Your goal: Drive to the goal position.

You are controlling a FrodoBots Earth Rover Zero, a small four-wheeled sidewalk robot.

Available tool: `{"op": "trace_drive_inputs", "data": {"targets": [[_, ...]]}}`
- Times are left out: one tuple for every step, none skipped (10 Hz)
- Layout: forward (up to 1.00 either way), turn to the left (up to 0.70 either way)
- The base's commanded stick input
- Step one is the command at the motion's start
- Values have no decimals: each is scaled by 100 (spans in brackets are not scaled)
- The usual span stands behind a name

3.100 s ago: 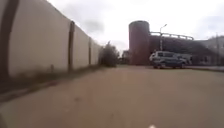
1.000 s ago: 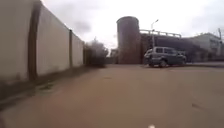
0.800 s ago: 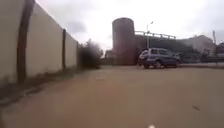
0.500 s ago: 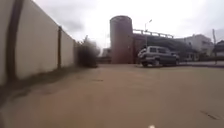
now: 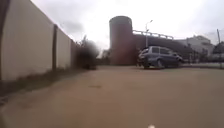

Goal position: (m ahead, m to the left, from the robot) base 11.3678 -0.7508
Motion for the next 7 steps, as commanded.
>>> {"op": "trace_drive_inputs", "data": {"targets": [[100, 0], [100, 0], [100, 0], [100, 0], [100, 0], [100, 0], [100, 0]]}}
